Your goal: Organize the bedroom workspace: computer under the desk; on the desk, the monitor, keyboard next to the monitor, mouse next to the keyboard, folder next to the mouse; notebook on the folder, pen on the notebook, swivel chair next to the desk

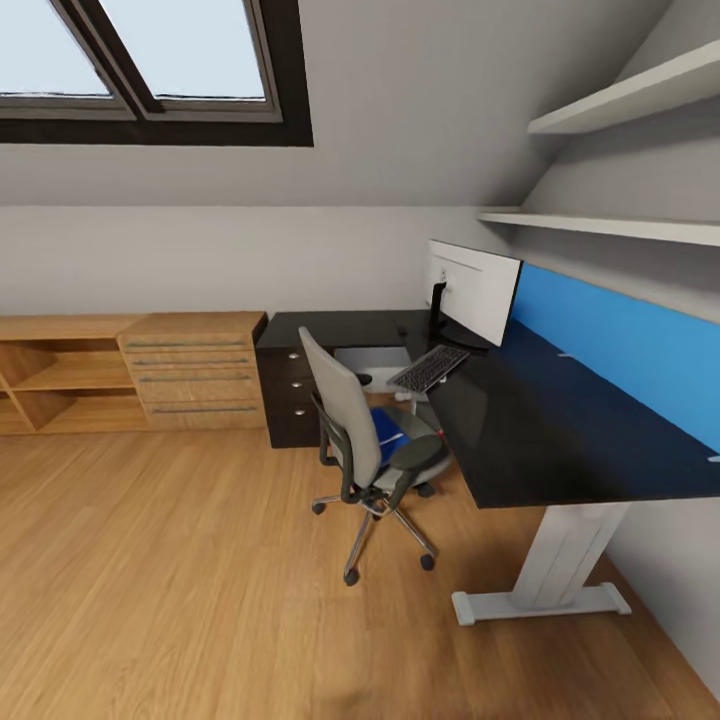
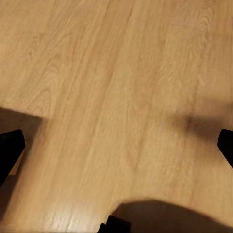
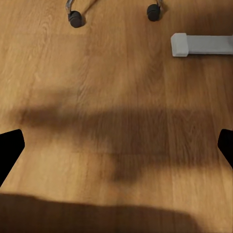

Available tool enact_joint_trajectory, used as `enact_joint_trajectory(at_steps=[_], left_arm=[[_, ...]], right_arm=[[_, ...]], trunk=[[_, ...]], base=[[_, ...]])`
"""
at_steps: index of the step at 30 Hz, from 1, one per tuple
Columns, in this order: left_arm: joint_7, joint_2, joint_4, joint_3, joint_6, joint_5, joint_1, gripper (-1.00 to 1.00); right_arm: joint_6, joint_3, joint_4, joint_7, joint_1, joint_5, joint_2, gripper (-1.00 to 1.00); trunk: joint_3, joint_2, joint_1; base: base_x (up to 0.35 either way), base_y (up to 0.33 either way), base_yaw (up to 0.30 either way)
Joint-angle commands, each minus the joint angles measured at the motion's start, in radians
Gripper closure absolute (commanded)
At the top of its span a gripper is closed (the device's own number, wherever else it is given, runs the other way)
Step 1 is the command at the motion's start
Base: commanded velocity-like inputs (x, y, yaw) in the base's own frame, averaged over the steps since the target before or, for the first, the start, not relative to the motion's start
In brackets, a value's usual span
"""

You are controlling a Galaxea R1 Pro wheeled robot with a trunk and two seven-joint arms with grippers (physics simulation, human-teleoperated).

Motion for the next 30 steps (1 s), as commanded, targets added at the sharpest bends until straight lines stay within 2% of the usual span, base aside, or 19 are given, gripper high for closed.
enact_joint_trajectory(at_steps=[1, 30], left_arm=[[0.002, 0.000, -0.001, 0.005, -0.001, 0.000, 0.000, -1.00], [0.007, 0.002, -0.001, 0.005, 0.045, 0.001, 0.000, -1.00]], right_arm=[[-0.003, -0.001, 0.001, 0.000, -0.001, 0.005, 0.000, -1.00], [-0.008, -0.002, 0.000, -0.003, -0.001, 0.003, -0.001, -1.00]], trunk=[[-0.004, -0.008, 0.004], [-0.095, -0.211, 0.115]], base=[[0.000, 0.000, 0.000], [0.000, 0.000, 0.004]])
